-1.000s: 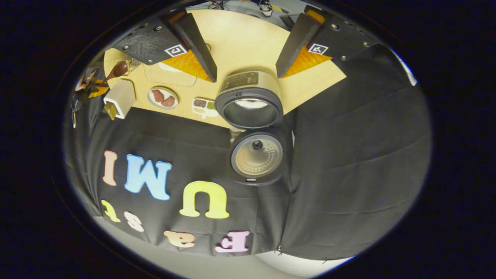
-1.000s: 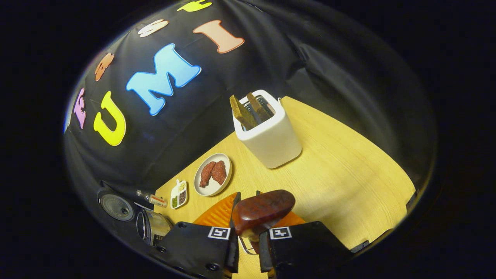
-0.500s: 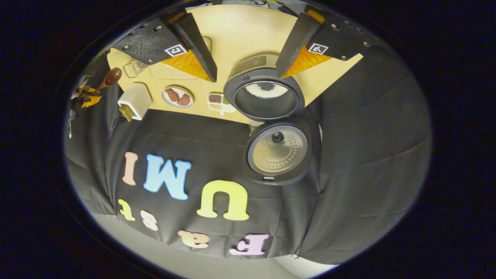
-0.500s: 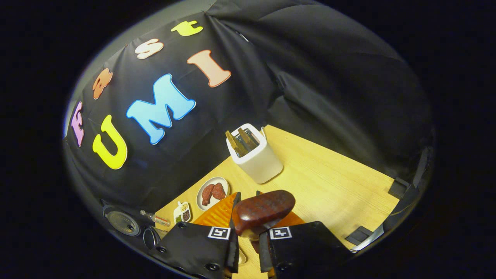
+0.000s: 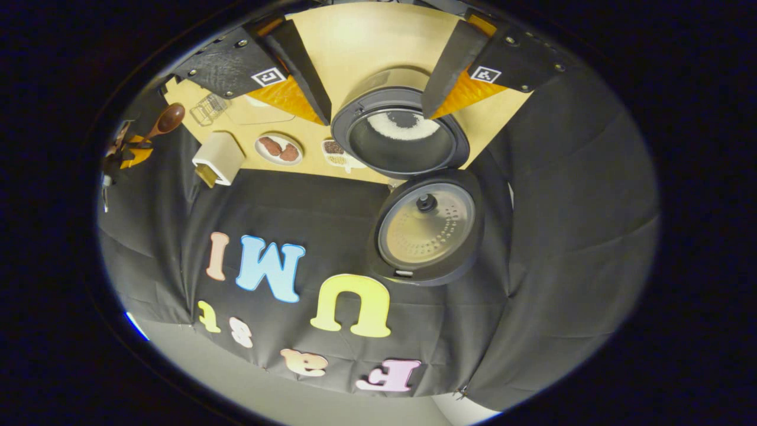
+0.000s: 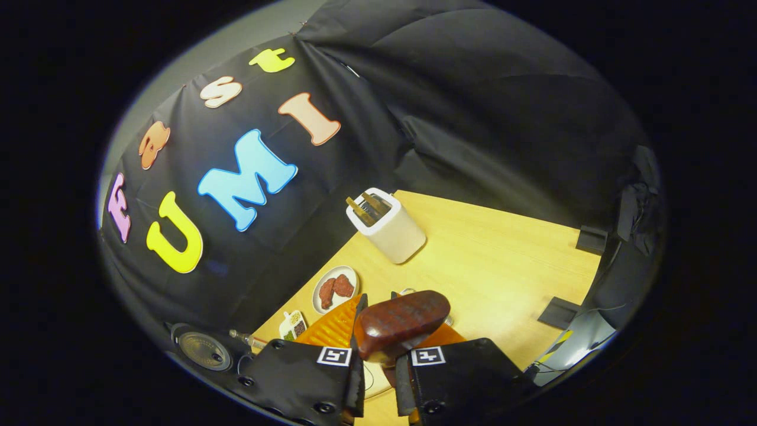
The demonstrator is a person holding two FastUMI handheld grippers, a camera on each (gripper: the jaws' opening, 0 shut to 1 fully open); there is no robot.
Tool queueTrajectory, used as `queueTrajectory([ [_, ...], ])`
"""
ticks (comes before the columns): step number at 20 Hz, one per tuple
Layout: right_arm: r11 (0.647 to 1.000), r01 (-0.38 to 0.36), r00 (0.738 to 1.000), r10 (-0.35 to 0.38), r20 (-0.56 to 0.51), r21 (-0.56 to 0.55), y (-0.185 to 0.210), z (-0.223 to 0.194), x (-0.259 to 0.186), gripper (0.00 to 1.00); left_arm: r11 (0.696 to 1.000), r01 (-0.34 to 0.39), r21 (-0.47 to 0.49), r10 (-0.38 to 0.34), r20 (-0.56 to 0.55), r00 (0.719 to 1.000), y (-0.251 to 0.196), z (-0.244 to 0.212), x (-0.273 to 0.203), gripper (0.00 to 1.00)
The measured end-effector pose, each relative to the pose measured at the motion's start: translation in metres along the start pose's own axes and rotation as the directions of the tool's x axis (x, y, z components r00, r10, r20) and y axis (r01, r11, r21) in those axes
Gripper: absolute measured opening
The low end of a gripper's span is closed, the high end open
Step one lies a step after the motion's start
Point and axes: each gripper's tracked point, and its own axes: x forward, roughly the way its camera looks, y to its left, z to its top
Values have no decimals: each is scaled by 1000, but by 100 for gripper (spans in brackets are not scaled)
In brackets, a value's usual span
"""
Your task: Close the left gripper, press the button to open the rice cooker; take a wooden spoon from the chopstick holder with the right hand, scoop a spoonful of rice and pour it into the rice cooker, then put the wooden spoon back into the chopstick holder.
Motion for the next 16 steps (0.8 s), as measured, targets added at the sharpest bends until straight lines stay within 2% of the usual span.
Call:
queueTrajectory([
  [4,995,-89,996,88,-26,-46,54,-23,-7,23,999,11,-35,-11,-9,1000,24,-9,-5,97],
  [7,987,-142,988,137,-64,-78,86,-44,-4,23,997,-13,-73,11,-23,1000,46,-16,-10,97],
  [11,974,-181,980,167,-108,-138,114,-68,8,22,985,-43,-168,41,-11,999,71,-12,-19,97],
  [12,970,-191,978,174,-114,-151,121,-71,12,19,984,-52,-173,51,-9,999,77,-15,-22,97],
  [14,959,-207,975,187,-119,-192,134,-78,22,22,981,-62,-182,58,-25,998,86,-19,-29,97],
  [15,952,-214,974,190,-125,-218,138,-84,28,19,979,-55,-198,50,-32,998,86,-19,-32,97],
  [16,944,-219,973,192,-131,-246,142,-89,34,23,977,-49,-209,44,-32,999,88,-18,-36,97],
])
